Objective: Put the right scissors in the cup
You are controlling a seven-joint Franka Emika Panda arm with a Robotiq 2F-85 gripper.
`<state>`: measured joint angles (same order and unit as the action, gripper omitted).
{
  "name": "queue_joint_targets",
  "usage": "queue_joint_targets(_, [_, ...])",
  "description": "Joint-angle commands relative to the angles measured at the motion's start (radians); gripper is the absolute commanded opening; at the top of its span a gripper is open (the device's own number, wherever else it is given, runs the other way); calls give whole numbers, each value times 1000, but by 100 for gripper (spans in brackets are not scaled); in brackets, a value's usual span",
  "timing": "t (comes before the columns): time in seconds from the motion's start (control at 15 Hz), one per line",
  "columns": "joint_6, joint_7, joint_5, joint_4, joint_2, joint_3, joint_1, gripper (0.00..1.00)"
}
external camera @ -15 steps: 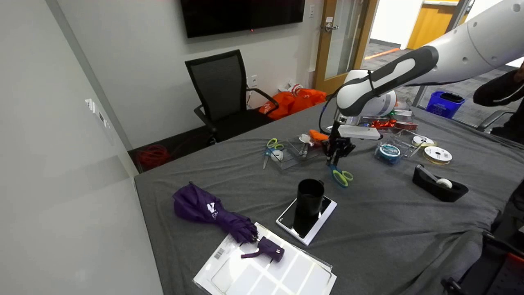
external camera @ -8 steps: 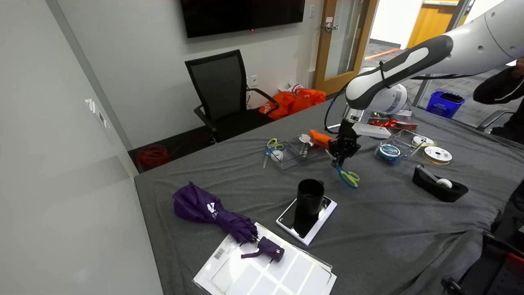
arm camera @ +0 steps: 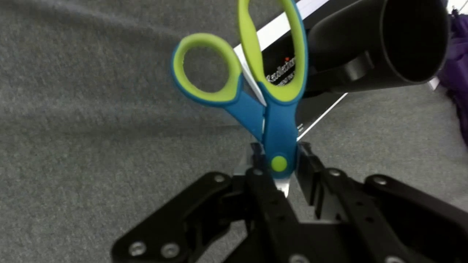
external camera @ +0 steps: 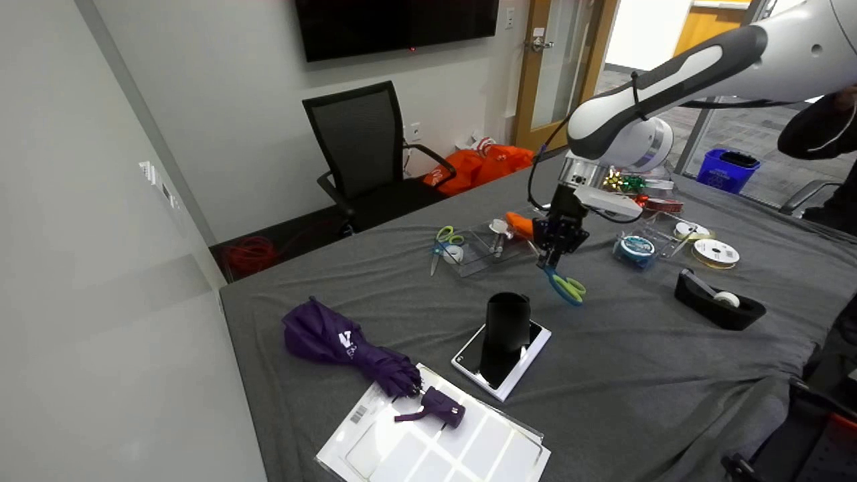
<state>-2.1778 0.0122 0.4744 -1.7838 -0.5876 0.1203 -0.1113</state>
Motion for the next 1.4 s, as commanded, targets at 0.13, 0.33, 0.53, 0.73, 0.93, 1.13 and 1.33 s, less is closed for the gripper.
queue_joint_targets(0.13, [68,186,37,-44,76,-9,75,6])
queue_joint_targets(0.33, [147,324,44,-14,69,-11,113,6])
queue_joint_targets(0.53, [240,449,76,20,68,-8,139,6])
queue_joint_targets(0.73, [306,504,138,41,79,-6,148,6])
queue_joint_targets(0.93, [373,537,187,75,61,-14,153,6])
queue_joint_targets(1.13, [525,601,222,159,44,-27,140,6])
queue_joint_targets(1.33, [638,662,264,246,5,-48,134,6])
